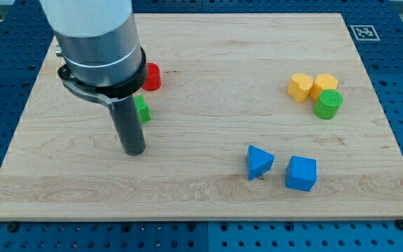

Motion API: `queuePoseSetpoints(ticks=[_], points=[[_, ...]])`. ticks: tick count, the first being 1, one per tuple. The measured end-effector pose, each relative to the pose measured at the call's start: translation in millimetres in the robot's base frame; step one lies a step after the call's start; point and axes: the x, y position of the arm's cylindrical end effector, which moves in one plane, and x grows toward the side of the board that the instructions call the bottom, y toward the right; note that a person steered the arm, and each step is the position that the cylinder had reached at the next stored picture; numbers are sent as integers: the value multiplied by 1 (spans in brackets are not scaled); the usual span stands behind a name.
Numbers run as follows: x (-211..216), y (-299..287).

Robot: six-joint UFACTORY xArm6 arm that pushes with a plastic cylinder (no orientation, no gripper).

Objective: Push the green star towards the center

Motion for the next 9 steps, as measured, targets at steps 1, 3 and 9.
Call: queuePoseSetpoints(ticks=[1,3,9], points=[[0,0],[0,-42],[-59,12]])
